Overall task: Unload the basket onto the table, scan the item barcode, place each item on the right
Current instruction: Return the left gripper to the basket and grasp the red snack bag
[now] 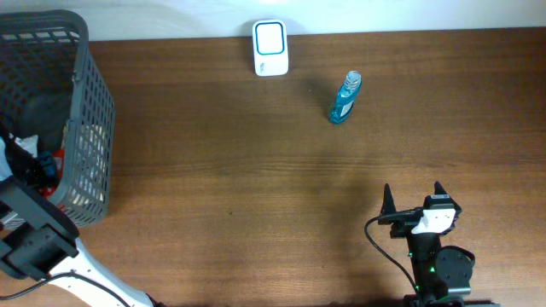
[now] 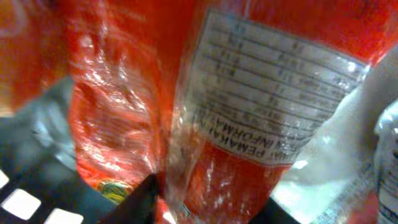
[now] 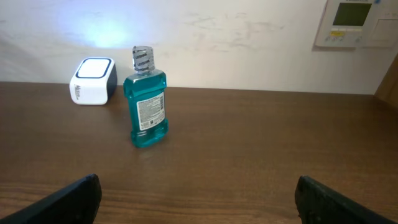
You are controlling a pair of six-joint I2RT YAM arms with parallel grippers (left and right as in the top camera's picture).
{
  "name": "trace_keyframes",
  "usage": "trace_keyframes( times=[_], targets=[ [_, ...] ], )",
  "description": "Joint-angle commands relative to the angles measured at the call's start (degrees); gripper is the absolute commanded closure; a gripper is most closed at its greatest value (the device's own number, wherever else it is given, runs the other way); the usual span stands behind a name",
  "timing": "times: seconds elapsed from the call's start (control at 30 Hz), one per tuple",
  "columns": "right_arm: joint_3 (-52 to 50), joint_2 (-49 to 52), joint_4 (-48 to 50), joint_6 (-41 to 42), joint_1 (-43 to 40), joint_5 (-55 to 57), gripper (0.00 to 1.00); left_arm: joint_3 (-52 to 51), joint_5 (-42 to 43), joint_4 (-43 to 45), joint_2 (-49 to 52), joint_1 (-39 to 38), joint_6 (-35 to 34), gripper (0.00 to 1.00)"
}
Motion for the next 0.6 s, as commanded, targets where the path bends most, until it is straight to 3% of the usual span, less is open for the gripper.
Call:
trace_keyframes(
  times=[0.0, 0.1, 0.13, 0.17, 0.27, 0.43, 0.57],
  targets=[
    [-0.46, -0.39, -0.20, 0.50, -0.37, 0.70, 0.02, -0.63, 0.85, 1.62, -0.35, -0.20, -0.07, 0.81],
    [-0.46, -0.39, -0.20, 0.50, -0.37, 0.70, 0.02, 0.59, 0.87, 2.12, -0.37, -0.20, -2.78, 0.86],
    [-0.46, -0.39, -0.20, 0.50, -0.37, 0.70, 0.02, 2.51, 0.92, 1.53, -0.37, -0.20, -4.90, 0.97],
    [-0.46, -0.39, -0.20, 0.50, -0.37, 0.70, 0.02, 5.35, 2.71, 0.57, -0.37, -0.20, -6.27, 1.00],
    [-0.46, -0.39, -0.20, 0.50, -0.37, 0.70, 0.01, 13.70, 13.22, -2.01, -0.37, -0.20, -6.27, 1.00],
    [-0.46, -0.39, -0.20, 0.50, -0.37, 0.70, 0.02, 37.09, 35.43, -6.36, -0.37, -0.20, -6.34, 1.00],
    [-0.46, -0.39, -0.20, 0.50, -0.37, 0.70, 0.02, 56.41, 42.75, -6.71, -0.37, -0.24, -16.28, 1.00]
  ],
)
